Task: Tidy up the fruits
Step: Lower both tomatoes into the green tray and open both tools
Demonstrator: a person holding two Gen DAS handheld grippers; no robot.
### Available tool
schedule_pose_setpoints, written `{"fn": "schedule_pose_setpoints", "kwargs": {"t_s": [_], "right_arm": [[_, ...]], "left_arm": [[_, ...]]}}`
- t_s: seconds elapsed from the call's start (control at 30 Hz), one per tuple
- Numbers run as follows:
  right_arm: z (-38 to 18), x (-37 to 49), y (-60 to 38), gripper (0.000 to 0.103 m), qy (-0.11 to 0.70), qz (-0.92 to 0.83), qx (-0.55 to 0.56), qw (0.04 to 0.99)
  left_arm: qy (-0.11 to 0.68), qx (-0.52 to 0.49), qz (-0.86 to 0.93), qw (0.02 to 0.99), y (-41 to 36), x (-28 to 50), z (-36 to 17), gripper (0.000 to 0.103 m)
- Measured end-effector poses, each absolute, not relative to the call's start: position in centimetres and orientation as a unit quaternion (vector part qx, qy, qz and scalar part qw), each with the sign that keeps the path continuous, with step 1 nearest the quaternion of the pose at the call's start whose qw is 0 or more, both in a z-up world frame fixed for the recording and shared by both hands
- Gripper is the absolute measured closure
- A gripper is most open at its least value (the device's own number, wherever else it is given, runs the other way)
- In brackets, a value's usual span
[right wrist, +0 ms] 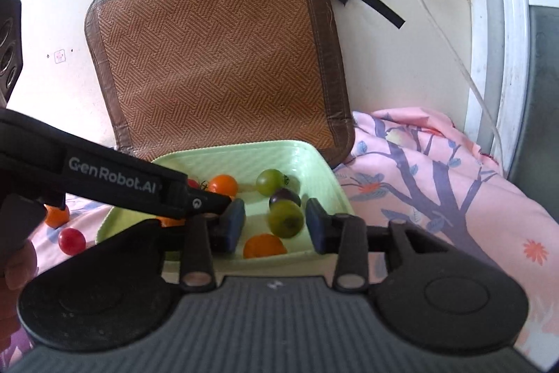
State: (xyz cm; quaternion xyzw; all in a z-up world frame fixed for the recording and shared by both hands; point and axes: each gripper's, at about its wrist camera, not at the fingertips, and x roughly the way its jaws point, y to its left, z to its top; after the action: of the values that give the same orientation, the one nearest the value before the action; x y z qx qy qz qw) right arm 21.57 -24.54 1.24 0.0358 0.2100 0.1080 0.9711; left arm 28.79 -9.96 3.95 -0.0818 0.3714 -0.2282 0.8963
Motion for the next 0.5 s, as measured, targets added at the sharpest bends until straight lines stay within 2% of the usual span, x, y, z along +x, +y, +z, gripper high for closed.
{"fn": "schedule_pose_setpoints", "kwargs": {"t_s": [0.17, 0.33, 0.5], "right_arm": [[2.8, 19.4, -24.6, 0.061, 0.186, 0.105, 0.059, 0.975], [3.7, 15.6, -22.6, 0.059, 0.183, 0.193, 0.092, 0.959], [2.6, 14.0, -16.5, 0.058, 0.228, 0.273, 0.055, 0.933]], "left_arm": [[0.325, -0.109, -0.23, 0.911, -4.8, 25.3, 6.8, 0.065], [0.282, -0.112, -0.154, 0.94, 4.4, 20.9, 7.3, 0.059], [0.325, -0.108, -0.071, 0.937, 10.3, 19.8, 4.2, 0.059]]}}
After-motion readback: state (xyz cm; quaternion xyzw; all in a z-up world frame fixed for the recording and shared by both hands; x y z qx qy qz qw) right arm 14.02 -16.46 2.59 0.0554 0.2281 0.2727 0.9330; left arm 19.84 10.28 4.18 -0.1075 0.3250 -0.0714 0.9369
